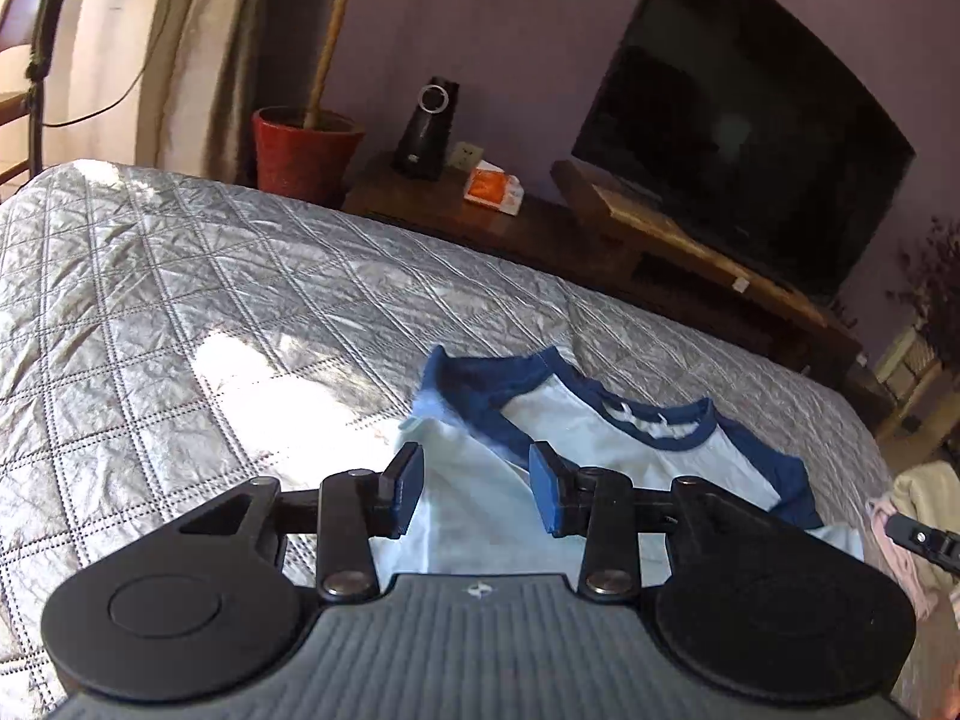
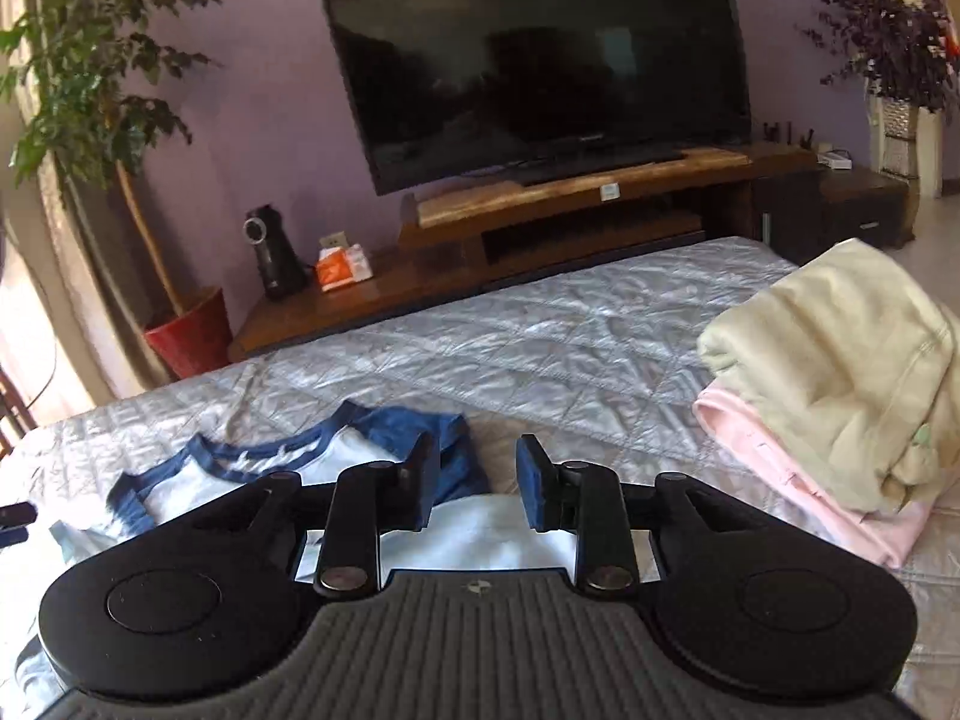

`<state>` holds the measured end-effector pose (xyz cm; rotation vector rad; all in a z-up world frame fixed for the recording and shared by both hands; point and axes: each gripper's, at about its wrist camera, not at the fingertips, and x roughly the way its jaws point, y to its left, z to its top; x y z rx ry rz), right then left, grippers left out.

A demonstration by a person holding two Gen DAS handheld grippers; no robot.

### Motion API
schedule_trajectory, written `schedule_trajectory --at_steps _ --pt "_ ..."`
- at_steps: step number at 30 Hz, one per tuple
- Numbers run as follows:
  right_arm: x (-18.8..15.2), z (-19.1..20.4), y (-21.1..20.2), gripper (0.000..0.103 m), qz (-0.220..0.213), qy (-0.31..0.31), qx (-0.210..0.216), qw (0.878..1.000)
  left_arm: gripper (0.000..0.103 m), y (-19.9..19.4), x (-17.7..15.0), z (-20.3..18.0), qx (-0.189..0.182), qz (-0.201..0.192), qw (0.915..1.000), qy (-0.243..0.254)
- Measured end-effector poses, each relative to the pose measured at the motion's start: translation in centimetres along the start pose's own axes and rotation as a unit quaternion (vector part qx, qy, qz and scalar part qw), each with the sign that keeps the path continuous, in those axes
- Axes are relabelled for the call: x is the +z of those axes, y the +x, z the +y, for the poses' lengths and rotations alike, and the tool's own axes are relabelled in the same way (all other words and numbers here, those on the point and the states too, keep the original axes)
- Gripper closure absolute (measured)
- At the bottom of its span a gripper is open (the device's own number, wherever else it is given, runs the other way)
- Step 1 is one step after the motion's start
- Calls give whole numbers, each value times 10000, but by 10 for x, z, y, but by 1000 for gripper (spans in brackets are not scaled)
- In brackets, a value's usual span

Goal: Fold clothes
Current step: 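Lay the hem over the collar and open both grippers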

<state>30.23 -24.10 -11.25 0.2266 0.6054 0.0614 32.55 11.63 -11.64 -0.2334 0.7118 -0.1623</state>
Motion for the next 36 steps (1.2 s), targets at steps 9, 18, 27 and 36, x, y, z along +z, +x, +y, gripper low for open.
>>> schedule_trajectory --at_steps 9,18,27,36 --pt "-24 52 66 72 870 -1272 23 9881 55 58 -27 -62 -487 1058 9837 1370" --pt "-12 34 79 66 745 -787 -4 9941 66 89 18 -66 428 732 9886 1242" --pt "-13 36 72 55 907 -929 202 9913 45 91 0 -55 472 770 9872 1312" --pt "-8 11 57 53 480 -1005 -379 9931 68 49 20 4 1334 9 9895 558"
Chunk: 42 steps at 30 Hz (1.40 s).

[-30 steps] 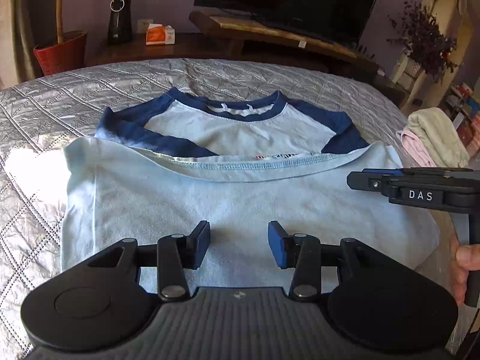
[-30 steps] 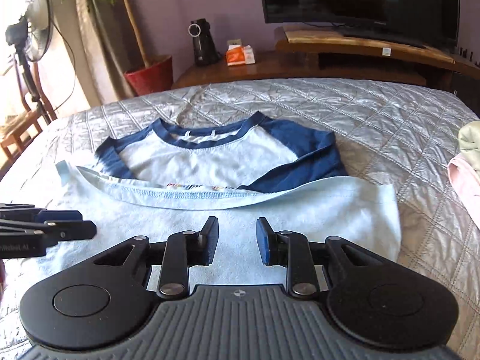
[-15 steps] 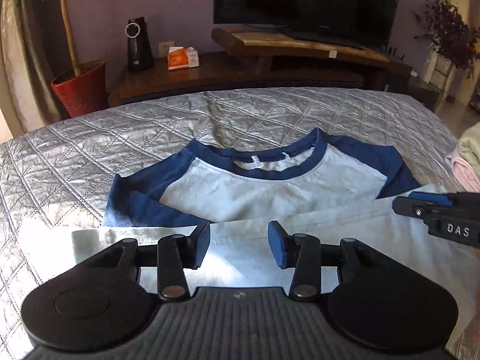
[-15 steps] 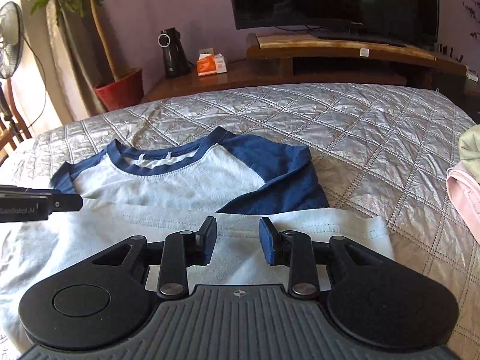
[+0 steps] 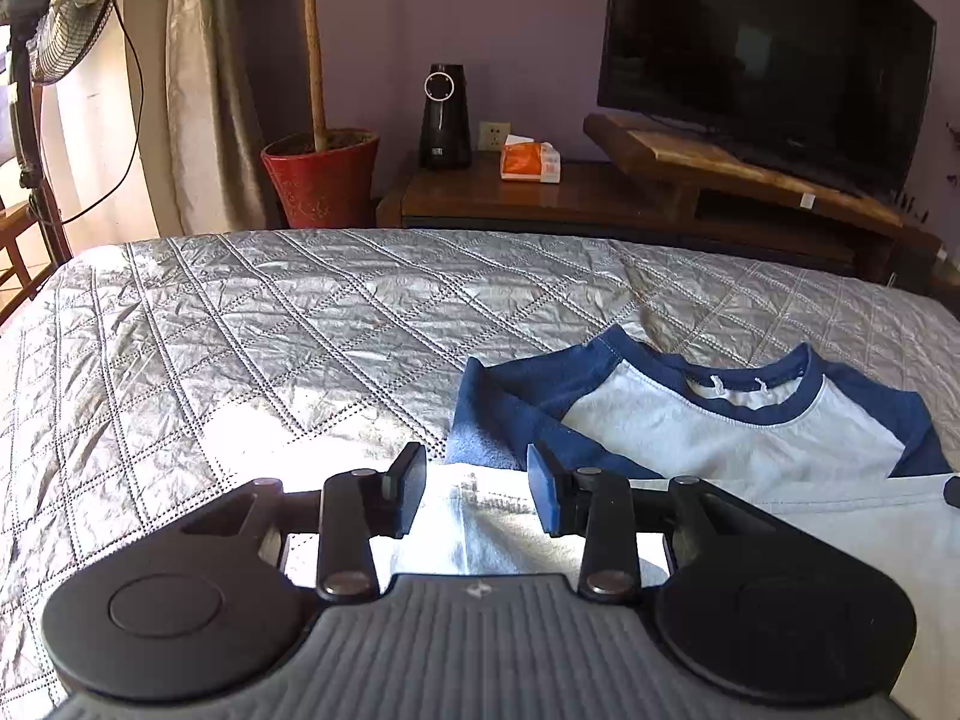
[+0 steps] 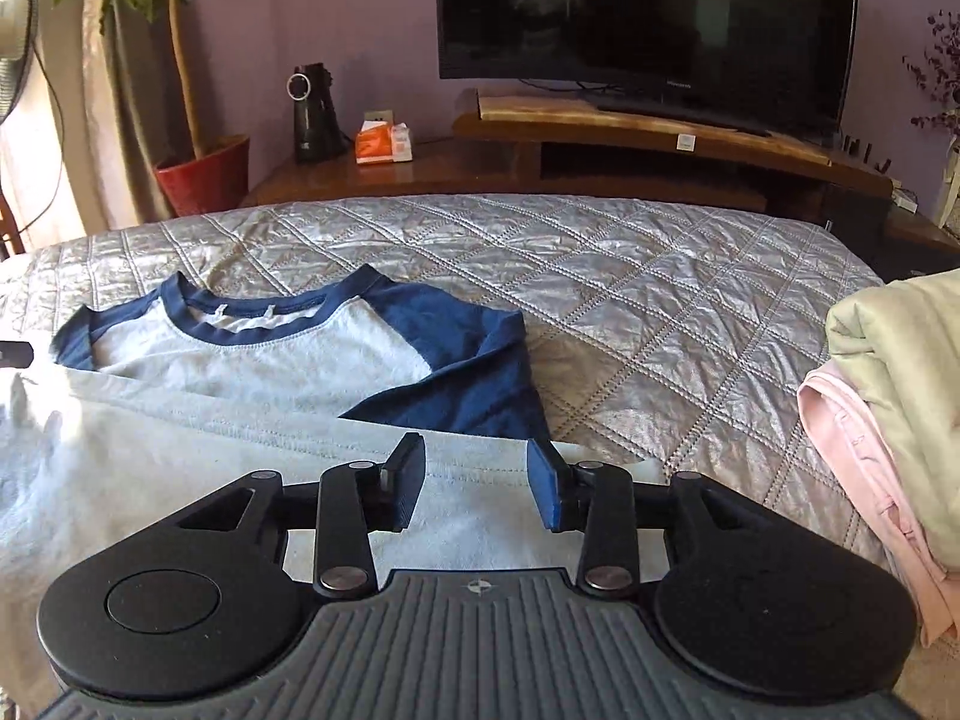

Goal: Fold clothes

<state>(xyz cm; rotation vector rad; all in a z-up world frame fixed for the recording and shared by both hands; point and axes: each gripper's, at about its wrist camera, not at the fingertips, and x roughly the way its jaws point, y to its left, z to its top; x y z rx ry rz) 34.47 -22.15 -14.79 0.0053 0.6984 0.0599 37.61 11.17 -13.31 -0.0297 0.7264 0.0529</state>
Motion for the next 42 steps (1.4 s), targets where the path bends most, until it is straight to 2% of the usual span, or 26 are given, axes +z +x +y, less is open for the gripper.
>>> schedule_trajectory --at_steps 3,4,5,6,8,12,14,17,18,20,22,24,26,29,31,33,34,37,38,39,42 --pt "-3 -5 9 51 253 104 49 9996 62 5 -11 8 104 152 9998 -71" --pt "-4 -8 11 51 287 152 38 9995 56 8 -15 12 141 192 9996 -163" --pt "-5 -12 10 51 247 155 -79 9995 41 11 -19 17 178 232 9992 -254" --pt "-6 -16 9 50 195 116 -284 9993 36 14 -23 21 215 273 9988 -346" --pt "-7 -26 6 45 106 124 -623 9979 38 14 -24 28 284 291 9981 -452" --pt "-9 -53 -18 47 -269 555 -295 9977 48 -8 -22 21 413 130 9990 60" --pt "-12 -53 -38 46 -526 317 -218 9979 48 -26 -24 24 510 -3 9986 148" --pt "-21 -50 -68 39 -729 -27 -79 9973 49 -49 -31 41 766 -59 9969 166" --pt "-23 -49 -78 35 -751 -119 -33 9971 49 -58 -35 42 839 -114 9957 376" --pt "-30 -42 -101 32 -756 -450 105 9961 49 -79 -48 35 671 -235 9926 986" --pt "-42 -33 -121 25 -739 -959 242 9923 48 -95 -62 22 424 -288 9856 1610" --pt "-60 -22 -137 24 -623 -1591 377 9846 47 -109 -78 5 348 -455 9728 2246" --pt "-78 -10 -144 24 -365 -2225 507 9729 44 -121 -92 -11 161 -672 9594 2735" --pt "-97 5 -147 30 -11 -2882 624 9555 43 -138 -110 -31 -192 -876 9391 3318" --pt "-107 11 -152 30 90 -3224 616 9445 39 -144 -123 -40 -408 -874 9245 3689" --pt "-114 12 -153 30 109 -3382 587 9392 35 -142 -136 -44 -508 -724 9106 4038" --pt "-116 11 -154 29 115 -3422 581 9378 35 -138 -140 -44 -441 -636 9074 4130" --pt "-118 10 -147 26 57 -3531 538 9340 32 -118 -143 -34 -203 -396 9066 4196" --pt "-117 10 -142 26 56 -3607 510 9313 19 -114 -143 -29 -178 -486 9068 4183" --pt "-117 11 -137 26 55 -3682 482 9285 15 -111 -142 -26 -169 -565 9055 4203" --pt "-116 14 -127 26 19 -3848 538 9214 10 -104 -137 -23 -223 -706 8924 4452"
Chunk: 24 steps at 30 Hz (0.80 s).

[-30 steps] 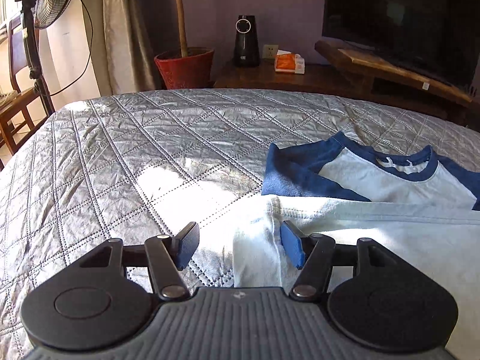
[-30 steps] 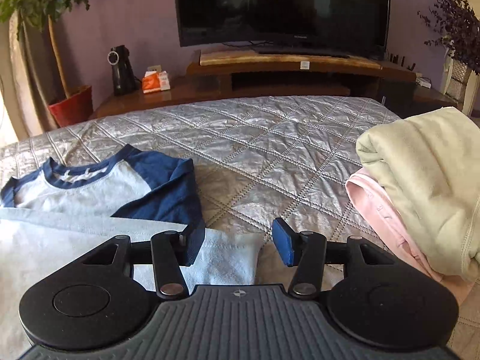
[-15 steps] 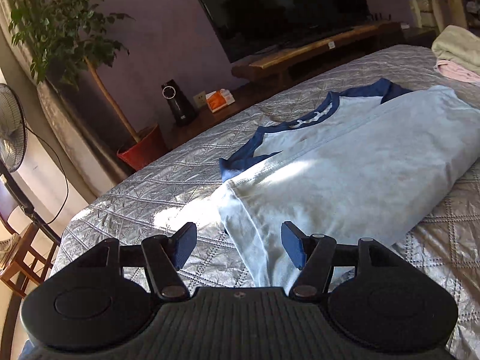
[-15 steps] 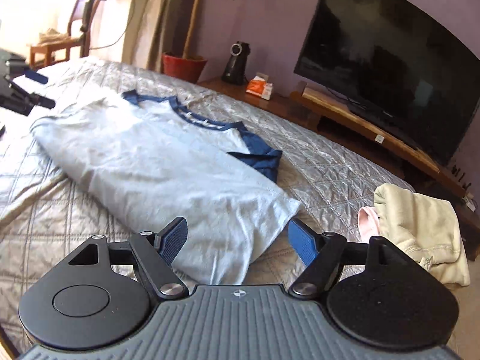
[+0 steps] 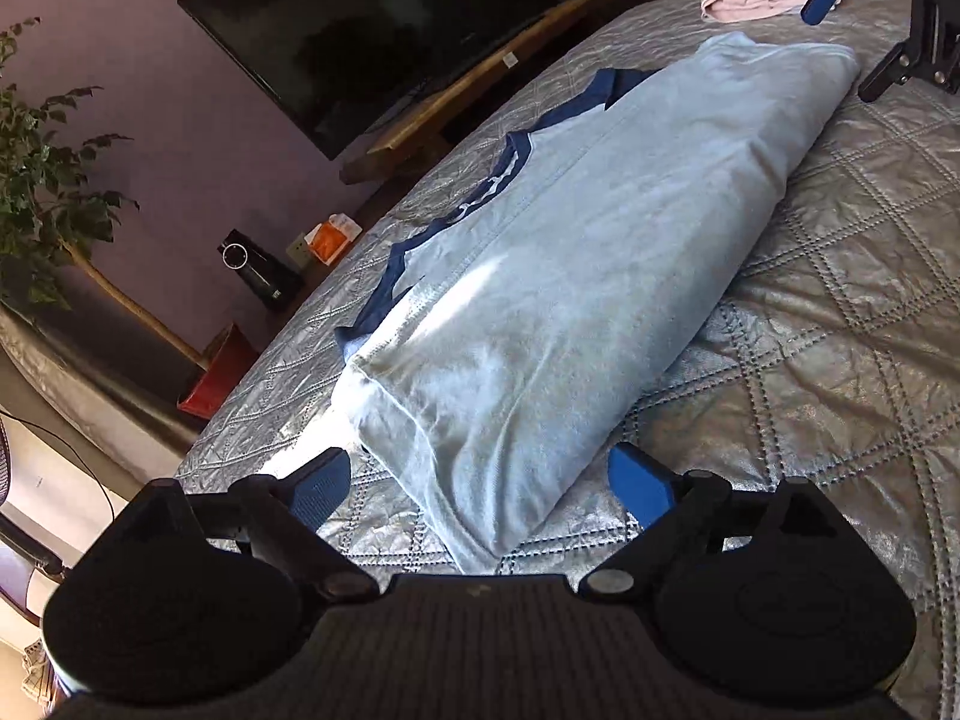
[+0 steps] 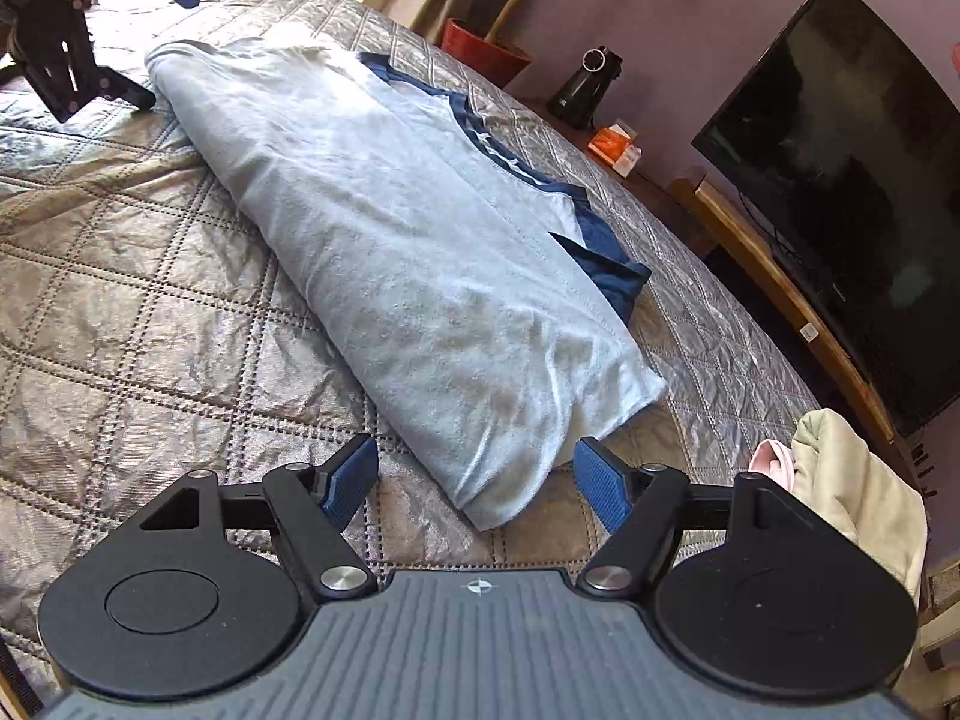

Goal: Fold clothes

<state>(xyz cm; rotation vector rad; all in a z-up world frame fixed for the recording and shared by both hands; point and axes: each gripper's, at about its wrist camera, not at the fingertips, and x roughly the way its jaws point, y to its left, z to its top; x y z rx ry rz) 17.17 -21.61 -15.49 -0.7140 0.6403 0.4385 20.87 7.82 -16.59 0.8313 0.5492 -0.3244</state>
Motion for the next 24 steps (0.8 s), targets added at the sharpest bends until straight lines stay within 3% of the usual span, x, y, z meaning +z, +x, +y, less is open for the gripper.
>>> schedule_trajectory --at_steps 2,4,6,8,13,18,24 --pt "5 -2 4 26 -7 7 119 9999 7 5 3 2 -25 -46 10000 80" --pt "11 -12 13 26 271 342 288 9986 5 10 5 8 -124 -25 9999 -48" --pt "16 -24 22 13 623 767 462 9940 4 15 5 18 -332 70 9988 -345" --pt "20 -31 26 12 911 992 588 9891 4 19 3 27 -537 162 9962 -669" --pt "25 -31 29 12 1380 1280 509 9808 4 19 1 28 -554 197 9953 -771" --pt "25 -32 31 9 1408 1312 425 9804 1 17 2 23 -435 172 9971 -602" --pt "31 -8 22 10 952 302 -13 9950 0 11 2 12 -152 -32 9996 -219"
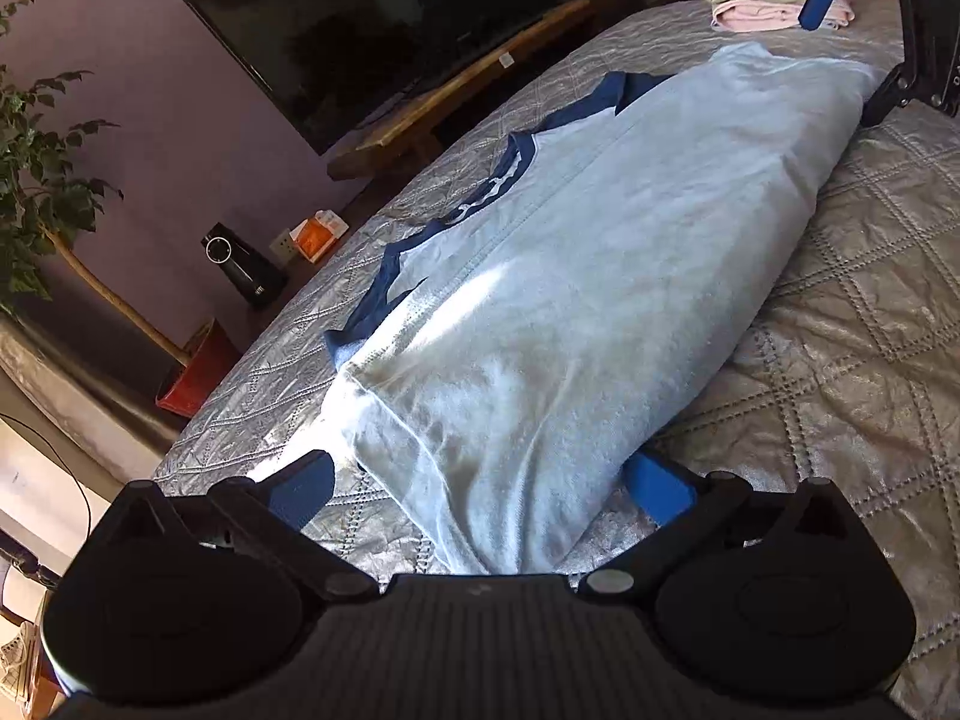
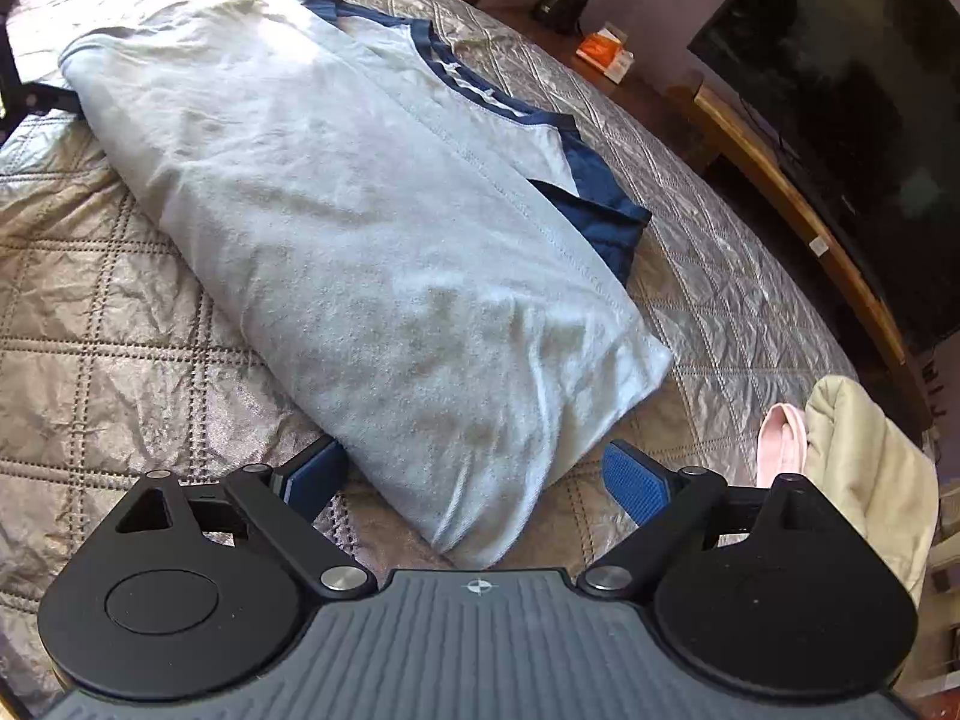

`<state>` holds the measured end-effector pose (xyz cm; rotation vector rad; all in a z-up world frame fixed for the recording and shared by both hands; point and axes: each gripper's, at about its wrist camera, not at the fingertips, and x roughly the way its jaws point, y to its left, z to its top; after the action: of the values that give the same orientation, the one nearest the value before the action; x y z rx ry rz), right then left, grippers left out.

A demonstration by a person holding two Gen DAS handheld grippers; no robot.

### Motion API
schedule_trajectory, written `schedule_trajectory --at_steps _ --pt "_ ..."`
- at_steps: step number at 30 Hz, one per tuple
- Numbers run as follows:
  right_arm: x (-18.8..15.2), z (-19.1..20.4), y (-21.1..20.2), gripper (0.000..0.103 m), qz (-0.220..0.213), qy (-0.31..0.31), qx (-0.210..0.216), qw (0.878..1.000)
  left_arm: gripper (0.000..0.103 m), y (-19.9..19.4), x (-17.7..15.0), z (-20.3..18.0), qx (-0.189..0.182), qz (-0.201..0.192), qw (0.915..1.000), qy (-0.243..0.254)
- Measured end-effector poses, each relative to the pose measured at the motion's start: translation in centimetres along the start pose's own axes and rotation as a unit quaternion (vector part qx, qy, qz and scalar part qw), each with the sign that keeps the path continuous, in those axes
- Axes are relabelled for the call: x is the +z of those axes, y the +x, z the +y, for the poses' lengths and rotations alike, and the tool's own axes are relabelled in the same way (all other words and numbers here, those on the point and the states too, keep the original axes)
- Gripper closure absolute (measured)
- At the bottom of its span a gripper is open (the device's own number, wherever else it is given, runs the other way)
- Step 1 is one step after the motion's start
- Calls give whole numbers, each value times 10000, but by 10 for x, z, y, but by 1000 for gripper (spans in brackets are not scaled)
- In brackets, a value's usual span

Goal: Fold clothes
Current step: 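Press the end of the folded t-shirt with the right gripper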

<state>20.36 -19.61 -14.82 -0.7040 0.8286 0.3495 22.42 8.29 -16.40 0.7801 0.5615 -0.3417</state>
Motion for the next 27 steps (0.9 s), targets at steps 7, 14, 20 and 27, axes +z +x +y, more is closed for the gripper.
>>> schedule_trajectory --at_steps 7,14,20,27 --pt "-28 18 -16 19 -721 -422 -428 9956 0 -4 -3 -6 108 -232 9993 271" --pt "-19 18 -4 46 -826 -861 -626 9909 15 -1 2 4 -368 -114 9991 187" --pt "-15 20 2 59 -879 -885 -445 9912 51 1 7 12 -1028 107 9946 -18" --pt "-17 18 2 48 -932 -862 -515 9906 64 3 3 19 -1392 190 9894 -378"
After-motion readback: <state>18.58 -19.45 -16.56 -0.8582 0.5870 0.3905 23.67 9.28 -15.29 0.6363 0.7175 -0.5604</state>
